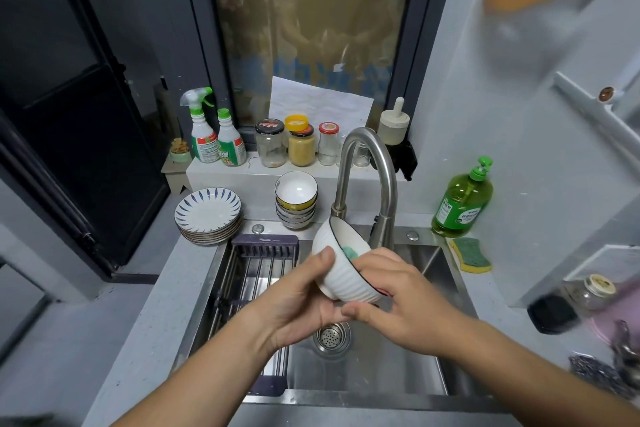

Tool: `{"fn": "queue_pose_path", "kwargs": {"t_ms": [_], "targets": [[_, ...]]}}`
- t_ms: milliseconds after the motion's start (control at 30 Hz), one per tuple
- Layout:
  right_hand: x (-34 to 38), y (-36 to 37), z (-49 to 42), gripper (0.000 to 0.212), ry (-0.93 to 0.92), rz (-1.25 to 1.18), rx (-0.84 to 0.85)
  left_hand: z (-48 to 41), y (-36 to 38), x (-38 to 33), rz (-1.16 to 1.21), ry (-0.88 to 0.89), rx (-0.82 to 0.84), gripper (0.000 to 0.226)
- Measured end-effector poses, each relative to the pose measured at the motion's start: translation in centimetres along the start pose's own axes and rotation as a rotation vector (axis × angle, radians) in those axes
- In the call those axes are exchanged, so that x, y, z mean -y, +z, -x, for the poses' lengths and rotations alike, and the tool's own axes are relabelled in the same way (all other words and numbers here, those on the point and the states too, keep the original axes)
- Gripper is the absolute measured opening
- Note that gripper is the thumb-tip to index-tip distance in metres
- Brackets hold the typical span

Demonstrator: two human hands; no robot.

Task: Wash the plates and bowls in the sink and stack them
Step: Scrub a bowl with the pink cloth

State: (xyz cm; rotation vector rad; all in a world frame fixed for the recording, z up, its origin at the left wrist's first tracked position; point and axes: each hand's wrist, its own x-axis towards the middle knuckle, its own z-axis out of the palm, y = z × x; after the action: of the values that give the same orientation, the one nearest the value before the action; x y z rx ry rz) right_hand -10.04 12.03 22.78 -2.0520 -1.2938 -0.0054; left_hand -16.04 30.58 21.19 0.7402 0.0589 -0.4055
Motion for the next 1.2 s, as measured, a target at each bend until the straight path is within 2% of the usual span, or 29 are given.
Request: {"fn": "queue_pose_path", "kwargs": {"t_ms": [100,267,333,400,467,567,667,800,900,1067,1200], "targets": [[0.3,-0.4,-0.3,0.039,-0.117,0.046,-0.012,0.2,-0.2,-0.3,0.031,-0.024,-0.034,0.097],[0.1,-1.0,-0.9,0.037,-0.174,0.057,-0.01,0.0,-0.7,-0.4,0.108,-0.258,0.058,0.117],[-0.2,-0.6,-0.7,0.037,-0.148,0.052,-0.027,0.1,-0.2,-0.4,0.099,-0.22,0.11,0.117],[-0.4,-0.1,-0.3,0.038,-0.072,0.008,-0.073,0.1,0.2,-0.3,0.079,-0.109,0.134,0.11],[-0.5,0.2,-0.1,0.042,-0.006,-0.01,-0.136,0.0,0.1,0.1,0.028,0.006,0.098,0.105],[-0.5,0.5,-0.2,0.046,0.034,0.003,-0.159,-0.1,0.0,0.5,-0.075,0.089,-0.045,0.118],[0.0,0.4,-0.3,0.043,0.084,0.003,-0.12,-0.1,0.1,0.2,-0.143,0.067,-0.128,0.113],[0.6,-0.3,-0.6,0.033,0.053,-0.013,-0.103,0.0,0.1,-0.5,-0.04,-0.076,-0.032,0.096],[0.9,-0.3,-0.6,0.036,0.1,-0.056,-0.085,0.1,-0.3,0.0,0.017,-0.162,0.004,0.102],[1.1,0.5,0.2,0.046,0.068,-0.023,-0.057,0.5,-0.1,0.6,-0.014,-0.059,-0.033,0.098],[0.8,-0.5,0.0,0.044,-0.024,0.064,0.052,0.9,-0.3,0.3,-0.024,-0.049,-0.055,0.099]]}}
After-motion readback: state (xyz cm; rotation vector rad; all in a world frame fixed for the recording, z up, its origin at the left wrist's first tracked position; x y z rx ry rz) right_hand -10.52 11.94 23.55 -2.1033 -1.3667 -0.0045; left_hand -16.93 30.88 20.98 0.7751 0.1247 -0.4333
